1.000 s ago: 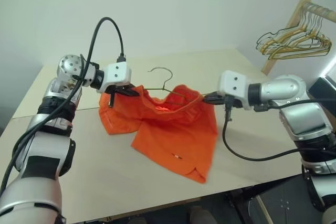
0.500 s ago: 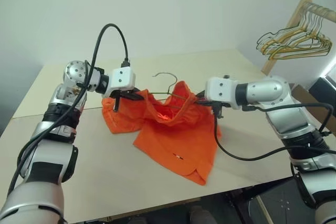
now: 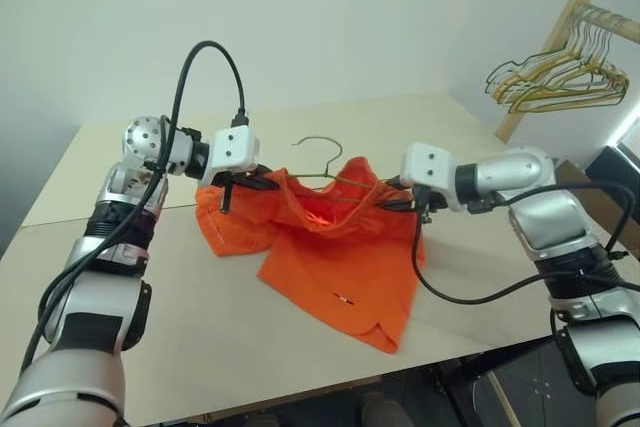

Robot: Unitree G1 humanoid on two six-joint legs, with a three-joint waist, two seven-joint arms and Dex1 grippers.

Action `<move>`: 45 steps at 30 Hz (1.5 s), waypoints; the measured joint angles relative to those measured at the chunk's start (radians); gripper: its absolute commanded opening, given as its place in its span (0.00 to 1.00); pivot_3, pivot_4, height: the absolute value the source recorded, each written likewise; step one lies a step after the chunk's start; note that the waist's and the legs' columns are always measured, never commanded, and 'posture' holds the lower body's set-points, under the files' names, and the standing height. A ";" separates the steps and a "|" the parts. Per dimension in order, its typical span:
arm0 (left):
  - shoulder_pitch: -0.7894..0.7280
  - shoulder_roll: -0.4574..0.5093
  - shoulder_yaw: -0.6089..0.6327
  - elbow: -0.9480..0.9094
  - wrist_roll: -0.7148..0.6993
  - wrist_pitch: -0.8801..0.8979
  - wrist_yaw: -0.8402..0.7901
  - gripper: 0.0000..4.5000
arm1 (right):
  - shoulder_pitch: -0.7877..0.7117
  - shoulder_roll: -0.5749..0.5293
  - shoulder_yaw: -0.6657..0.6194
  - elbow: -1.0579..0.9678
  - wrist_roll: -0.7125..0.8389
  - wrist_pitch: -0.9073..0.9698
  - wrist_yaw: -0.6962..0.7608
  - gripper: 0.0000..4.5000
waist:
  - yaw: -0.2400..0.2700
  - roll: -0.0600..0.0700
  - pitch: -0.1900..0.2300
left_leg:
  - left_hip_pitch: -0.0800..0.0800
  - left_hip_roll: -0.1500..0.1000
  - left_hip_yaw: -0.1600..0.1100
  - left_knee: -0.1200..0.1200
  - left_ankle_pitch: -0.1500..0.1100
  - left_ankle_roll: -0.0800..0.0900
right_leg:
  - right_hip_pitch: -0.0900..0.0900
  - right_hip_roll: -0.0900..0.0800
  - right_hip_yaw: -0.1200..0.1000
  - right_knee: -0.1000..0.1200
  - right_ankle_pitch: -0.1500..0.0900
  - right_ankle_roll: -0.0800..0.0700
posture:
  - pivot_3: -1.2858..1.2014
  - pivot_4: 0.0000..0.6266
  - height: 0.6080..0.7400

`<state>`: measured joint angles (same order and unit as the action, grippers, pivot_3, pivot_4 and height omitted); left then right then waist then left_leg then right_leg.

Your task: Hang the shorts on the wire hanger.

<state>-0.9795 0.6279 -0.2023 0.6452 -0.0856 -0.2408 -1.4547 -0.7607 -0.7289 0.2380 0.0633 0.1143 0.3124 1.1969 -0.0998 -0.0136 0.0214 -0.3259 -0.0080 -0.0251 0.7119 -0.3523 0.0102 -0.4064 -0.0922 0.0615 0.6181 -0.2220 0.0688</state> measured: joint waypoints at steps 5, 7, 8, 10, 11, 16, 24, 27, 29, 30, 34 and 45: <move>0.004 -0.021 0.027 -0.010 -0.042 0.005 -0.030 0.00 | -0.024 0.014 -0.023 0.035 0.069 0.061 0.046 0.37 | -0.001 0.000 0.000 | 0.000 0.000 -0.001 0.000 0.000 0.000 | 0.000 0.000 0.000 0.000 0.000 0.000 | 0.49 0.00 1.00; 0.005 -0.022 0.028 -0.020 -0.044 0.007 -0.031 0.00 | -0.030 0.014 -0.023 0.045 0.069 0.068 0.057 0.33 | -0.001 0.000 0.000 | 0.000 0.000 -0.001 0.000 0.000 0.000 | 0.000 0.000 0.000 0.000 0.000 0.000 | 0.49 0.00 1.00; 0.005 -0.022 0.028 -0.021 -0.043 0.006 -0.030 0.00 | -0.030 0.014 -0.023 0.047 0.070 0.070 0.062 0.28 | -0.001 0.000 0.000 | 0.000 0.000 -0.001 0.000 0.000 0.000 | 0.000 0.000 0.000 0.000 0.000 0.000 | 0.49 0.00 1.00; 0.006 -0.022 0.028 -0.021 -0.038 0.002 -0.024 0.00 | -0.030 0.014 -0.023 0.047 0.076 0.085 0.068 0.16 | -0.001 0.000 0.000 | 0.000 0.000 -0.001 0.000 0.000 0.000 | 0.000 0.000 0.000 0.000 0.000 0.000 | 0.49 0.00 1.00; 0.007 -0.022 0.028 -0.020 -0.037 -0.002 -0.019 0.00 | -0.030 0.014 -0.023 0.047 0.078 0.093 0.068 0.10 | -0.001 0.000 0.000 | 0.000 0.000 -0.001 0.000 0.000 0.000 | 0.000 0.000 0.000 0.000 0.000 0.000 | 0.49 0.00 1.00; 0.011 -0.030 0.034 -0.005 -0.046 -0.001 -0.023 0.17 | -0.030 0.014 -0.021 0.047 0.077 0.103 0.066 0.00 | -0.001 0.000 0.000 | 0.000 0.000 -0.001 0.000 0.000 0.000 | 0.000 0.000 0.000 0.000 0.000 0.000 | 0.49 0.00 1.00; 0.004 -0.024 0.044 0.107 -0.028 -0.020 -0.008 0.71 | 0.002 0.000 -0.022 0.037 0.074 0.104 0.049 0.00 | -0.001 0.000 0.000 | 0.000 0.000 -0.001 0.000 0.000 0.000 | 0.000 0.000 0.000 0.001 0.000 0.000 | 0.49 0.00 1.00; 0.001 -0.009 0.044 0.157 -0.015 -0.041 -0.008 0.92 | 0.026 -0.027 -0.040 0.007 0.081 0.110 0.043 0.00 | -0.001 0.000 0.000 | 0.000 0.000 -0.001 0.000 0.000 0.000 | 0.000 0.000 0.000 0.000 0.000 0.000 | 0.48 0.00 1.00; -0.003 -0.002 0.049 0.182 -0.009 -0.048 -0.001 1.00 | 0.044 -0.050 -0.062 -0.016 0.095 0.137 0.043 0.00 | 0.000 0.000 0.000 | 0.000 -0.001 -0.001 0.000 0.000 0.000 | 0.000 0.000 0.000 0.000 0.000 0.000 | 0.48 0.00 1.00; -0.010 -0.001 0.054 0.196 -0.009 -0.052 0.008 1.00 | 0.055 -0.064 -0.075 -0.035 0.108 0.156 0.041 0.00 | 0.002 0.000 0.000 | -0.001 -0.001 -0.001 0.000 0.000 0.001 | 0.000 -0.001 0.000 0.000 0.000 0.000 | 0.48 0.00 1.00; -0.022 -0.002 0.104 0.199 -0.038 -0.047 0.022 1.00 | 0.093 -0.115 -0.134 -0.106 0.145 0.256 0.015 0.00 | 0.001 0.000 0.000 | -0.001 0.000 -0.001 0.000 -0.002 0.003 | 0.000 -0.001 0.000 0.000 0.000 0.000 | 0.47 0.00 1.00; 0.120 -0.054 0.249 -0.193 -0.248 0.223 0.158 1.00 | 0.227 -0.170 -0.379 -0.287 0.228 0.704 -0.261 0.00 | -0.012 0.000 -0.001 | -0.008 -0.001 -0.004 0.003 -0.002 0.003 | -0.013 -0.002 0.005 0.009 0.000 0.001 | 0.44 0.00 1.00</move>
<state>-0.8590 0.5743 0.0470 0.4527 -0.3340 -0.0177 -1.2964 -0.5340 -0.8988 -0.1406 -0.2237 0.3427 1.0165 0.9359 -0.1114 -0.0132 0.0208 -0.3343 -0.0089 -0.0288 0.7152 -0.3542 0.0134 -0.4197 -0.0946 0.0666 0.6273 -0.2216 0.0694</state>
